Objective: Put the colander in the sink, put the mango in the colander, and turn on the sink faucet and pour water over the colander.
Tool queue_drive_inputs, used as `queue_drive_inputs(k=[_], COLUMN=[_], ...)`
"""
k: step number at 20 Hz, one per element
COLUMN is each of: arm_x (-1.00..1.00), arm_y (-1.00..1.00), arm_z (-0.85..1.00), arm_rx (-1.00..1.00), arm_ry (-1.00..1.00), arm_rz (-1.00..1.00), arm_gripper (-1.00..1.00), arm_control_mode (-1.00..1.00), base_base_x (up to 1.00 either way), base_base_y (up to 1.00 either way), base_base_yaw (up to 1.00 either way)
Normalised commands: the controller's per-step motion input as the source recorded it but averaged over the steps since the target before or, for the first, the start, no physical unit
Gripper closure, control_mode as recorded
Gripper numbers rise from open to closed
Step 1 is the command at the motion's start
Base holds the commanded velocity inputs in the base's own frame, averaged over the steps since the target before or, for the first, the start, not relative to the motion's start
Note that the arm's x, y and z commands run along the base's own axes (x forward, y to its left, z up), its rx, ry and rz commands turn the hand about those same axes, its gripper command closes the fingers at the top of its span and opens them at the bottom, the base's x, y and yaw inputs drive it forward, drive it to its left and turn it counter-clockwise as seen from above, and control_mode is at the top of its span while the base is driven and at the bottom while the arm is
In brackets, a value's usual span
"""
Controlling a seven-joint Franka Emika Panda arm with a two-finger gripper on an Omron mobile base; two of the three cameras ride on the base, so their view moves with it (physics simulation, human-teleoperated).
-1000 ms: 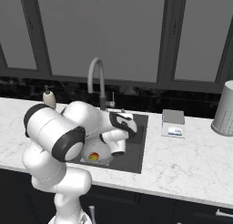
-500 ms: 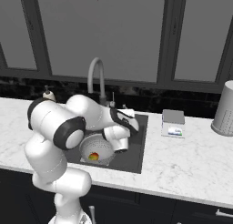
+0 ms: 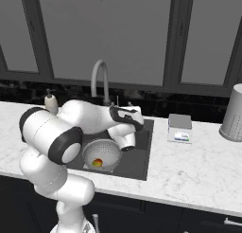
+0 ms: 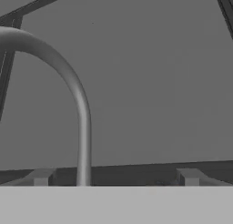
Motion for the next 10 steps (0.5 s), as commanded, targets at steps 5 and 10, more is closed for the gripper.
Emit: queue_drive_inputs(k=[5, 10], arm_x=[0.0, 0.0], arm_y=[0.0, 0.05], arm_z=[0.11, -0.05], arm_rx=[-0.06, -0.05], arm_ry=[0.13, 0.08], arm_rz=[0.0, 0.0], arm_gripper=[-1.0, -1.0], arm_control_mode=[-1.0, -1.0], base_base_x=[0.0, 0.0], base_base_y=[0.0, 0.0], base_base_yaw=[0.0, 0.0])
